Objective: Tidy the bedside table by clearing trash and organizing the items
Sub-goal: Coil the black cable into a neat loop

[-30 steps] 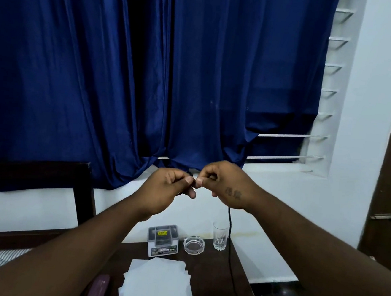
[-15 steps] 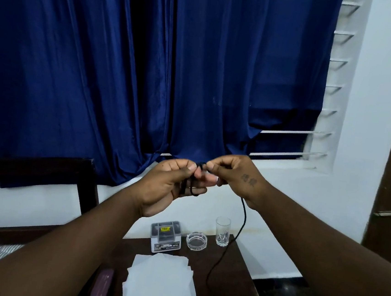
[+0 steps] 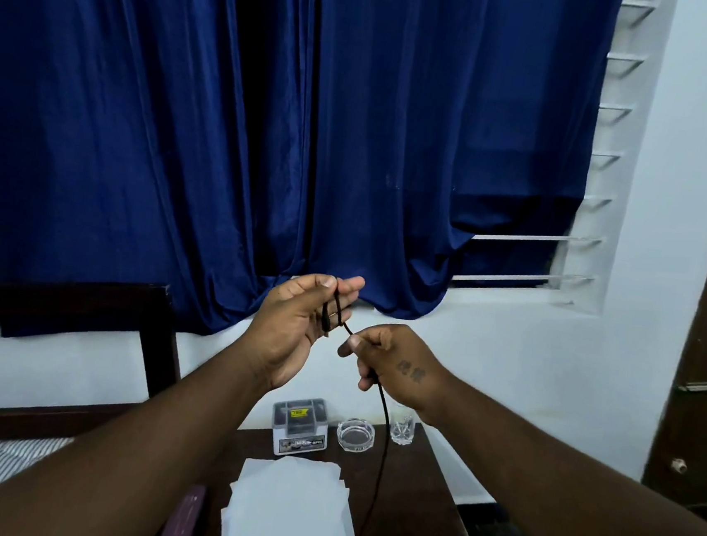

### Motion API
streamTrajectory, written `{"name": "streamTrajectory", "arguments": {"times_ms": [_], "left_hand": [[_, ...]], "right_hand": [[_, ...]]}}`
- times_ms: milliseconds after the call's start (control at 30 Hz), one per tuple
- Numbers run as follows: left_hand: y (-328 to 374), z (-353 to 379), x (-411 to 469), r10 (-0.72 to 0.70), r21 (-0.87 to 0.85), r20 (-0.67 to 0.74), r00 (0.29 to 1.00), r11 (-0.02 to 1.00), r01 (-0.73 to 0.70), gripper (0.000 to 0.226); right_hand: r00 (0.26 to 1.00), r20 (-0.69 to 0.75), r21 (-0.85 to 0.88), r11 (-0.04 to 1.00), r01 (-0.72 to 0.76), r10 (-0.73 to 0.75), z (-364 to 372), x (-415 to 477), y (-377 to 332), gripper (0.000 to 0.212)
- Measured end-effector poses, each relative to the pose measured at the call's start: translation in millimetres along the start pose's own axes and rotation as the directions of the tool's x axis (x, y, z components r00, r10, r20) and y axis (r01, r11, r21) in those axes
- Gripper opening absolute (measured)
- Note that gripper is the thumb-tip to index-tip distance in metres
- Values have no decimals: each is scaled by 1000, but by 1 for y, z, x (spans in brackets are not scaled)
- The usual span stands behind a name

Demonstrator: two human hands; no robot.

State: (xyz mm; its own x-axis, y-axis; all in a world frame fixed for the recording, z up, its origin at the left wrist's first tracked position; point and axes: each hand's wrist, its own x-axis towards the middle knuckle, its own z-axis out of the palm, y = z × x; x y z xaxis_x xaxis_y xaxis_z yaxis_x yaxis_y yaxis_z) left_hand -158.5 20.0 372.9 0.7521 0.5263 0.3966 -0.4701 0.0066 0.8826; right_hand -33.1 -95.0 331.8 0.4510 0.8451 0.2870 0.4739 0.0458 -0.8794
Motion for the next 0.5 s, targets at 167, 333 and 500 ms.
{"name": "streamTrajectory", "arguments": {"times_ms": [167, 333, 500], "left_hand": [[-2, -8, -1, 61, 328, -66, 996, 944, -36, 24], [-14, -11, -7, 69, 509, 1, 998, 859, -60, 34], [-15, -16, -8, 28, 570, 60, 998, 820, -58, 35]], "right_hand": [[997, 70, -138, 990, 36, -26, 0, -3, -10, 29], [994, 76, -360, 928, 95, -72, -7, 1, -22, 23], [991, 28, -455, 881, 127, -129, -22, 6, -31, 21]]}}
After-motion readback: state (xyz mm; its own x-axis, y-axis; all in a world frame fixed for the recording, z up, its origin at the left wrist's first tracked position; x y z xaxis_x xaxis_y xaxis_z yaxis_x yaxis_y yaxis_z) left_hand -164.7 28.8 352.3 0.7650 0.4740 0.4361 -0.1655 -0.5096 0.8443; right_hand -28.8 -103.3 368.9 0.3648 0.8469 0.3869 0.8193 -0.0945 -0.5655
